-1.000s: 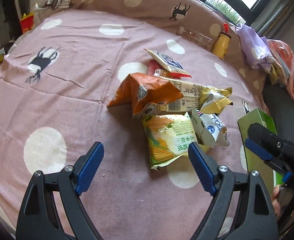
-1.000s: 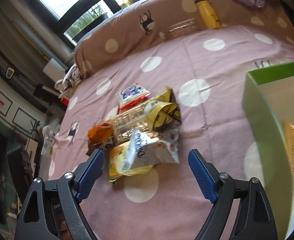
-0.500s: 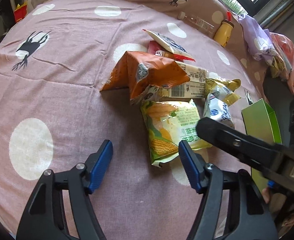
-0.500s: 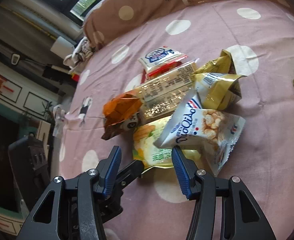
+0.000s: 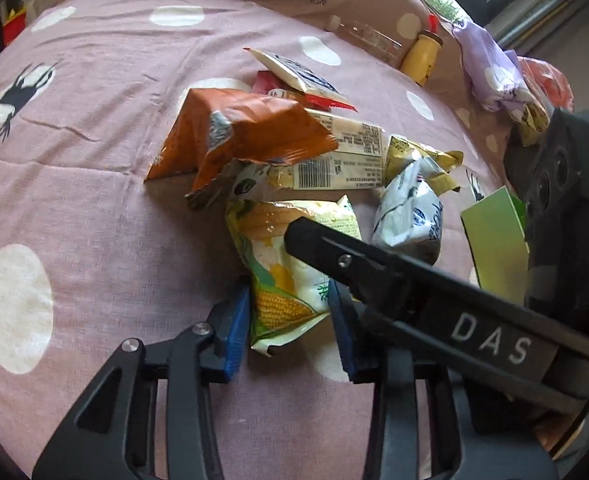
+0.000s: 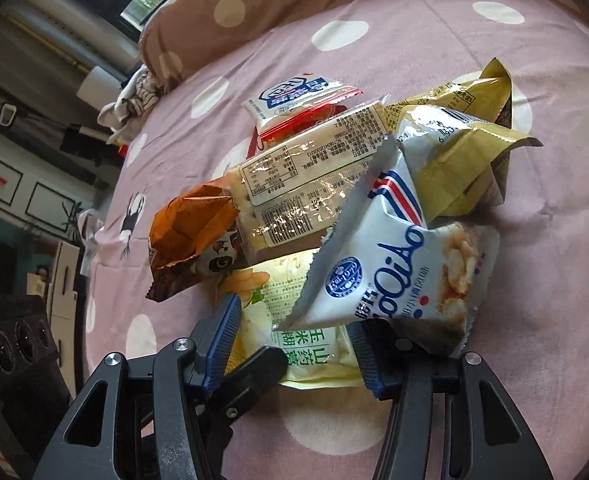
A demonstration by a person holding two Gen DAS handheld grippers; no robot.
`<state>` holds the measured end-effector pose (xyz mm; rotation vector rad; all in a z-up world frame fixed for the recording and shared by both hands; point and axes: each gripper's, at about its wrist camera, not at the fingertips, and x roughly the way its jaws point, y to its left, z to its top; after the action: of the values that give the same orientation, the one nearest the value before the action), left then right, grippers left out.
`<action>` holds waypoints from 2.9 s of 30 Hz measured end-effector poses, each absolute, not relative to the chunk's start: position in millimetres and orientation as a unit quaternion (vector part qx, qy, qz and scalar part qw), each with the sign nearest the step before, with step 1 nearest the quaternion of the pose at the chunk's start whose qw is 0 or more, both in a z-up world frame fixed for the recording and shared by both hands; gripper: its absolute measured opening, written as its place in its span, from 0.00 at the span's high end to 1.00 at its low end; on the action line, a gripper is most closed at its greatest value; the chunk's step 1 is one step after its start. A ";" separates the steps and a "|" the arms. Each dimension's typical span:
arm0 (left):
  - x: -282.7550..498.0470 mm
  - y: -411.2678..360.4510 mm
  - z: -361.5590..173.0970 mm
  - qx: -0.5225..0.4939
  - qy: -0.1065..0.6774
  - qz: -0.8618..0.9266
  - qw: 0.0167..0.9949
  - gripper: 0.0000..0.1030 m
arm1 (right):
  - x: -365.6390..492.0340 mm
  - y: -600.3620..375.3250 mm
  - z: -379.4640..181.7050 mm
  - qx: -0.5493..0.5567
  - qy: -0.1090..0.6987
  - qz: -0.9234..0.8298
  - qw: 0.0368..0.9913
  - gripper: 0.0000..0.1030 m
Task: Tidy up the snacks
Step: 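Lift the corn snack bag and carry it toward the green box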
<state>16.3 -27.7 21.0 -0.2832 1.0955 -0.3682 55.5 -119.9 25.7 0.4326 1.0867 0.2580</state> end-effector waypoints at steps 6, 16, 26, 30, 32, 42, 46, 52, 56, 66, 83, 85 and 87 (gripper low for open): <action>9.0 -38.3 24.8 -0.097 0.505 -0.180 0.839 0.66 | 45.4 -114.0 31.1 0.189 0.502 0.130 0.834 0.46; -7.8 -47.1 46.6 -0.054 0.448 -0.194 0.871 0.66 | 23.7 -112.3 55.1 0.181 0.448 0.141 0.864 0.46; -19.9 -51.1 64.8 -0.042 0.393 -0.209 0.894 0.66 | 5.8 -113.9 78.3 0.162 0.393 0.139 0.895 0.46; -27.6 -52.9 71.5 -0.037 0.371 -0.212 0.903 0.66 | -1.5 -115.4 87.4 0.152 0.371 0.140 0.905 0.46; -30.0 -53.0 73.8 -0.040 0.362 -0.215 0.906 0.66 | -4.3 -115.1 91.6 0.147 0.362 0.139 0.910 0.46; -39.1 -53.3 83.1 -0.039 0.325 -0.220 0.919 0.66 | -14.0 -113.9 103.5 0.135 0.325 0.138 0.926 0.46; -40.5 -52.7 85.4 -0.040 0.315 -0.223 0.921 0.66 | -16.5 -113.6 106.4 0.129 0.314 0.136 0.931 0.46; -43.2 -53.0 87.2 -0.039 0.304 -0.224 0.925 0.66 | -20.5 -111.9 110.6 0.117 0.302 0.132 0.937 0.46; -45.2 -53.7 88.3 -0.038 0.298 -0.224 0.927 0.66 | -24.2 -110.1 113.3 0.108 0.293 0.126 0.942 0.46; -50.7 -55.6 91.3 -0.040 0.282 -0.229 0.931 0.66 | -31.0 -112.3 117.9 0.109 0.278 0.120 0.947 0.46; -62.5 -79.0 126.0 -0.009 0.240 -0.239 0.941 0.66 | -52.0 -135.7 148.9 0.128 0.225 0.110 0.960 0.46; -64.3 -86.4 131.5 0.003 0.232 -0.244 0.942 0.66 | -55.3 -144.2 153.5 0.134 0.218 0.105 0.961 0.46; -65.7 -94.7 136.4 0.013 0.228 -0.250 0.941 0.66 | -59.3 -152.5 157.8 0.139 0.209 0.099 0.963 0.46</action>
<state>-65.7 -94.7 136.4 0.0269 0.4655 -0.5095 -59.3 -152.5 157.8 0.2809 0.4236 0.1996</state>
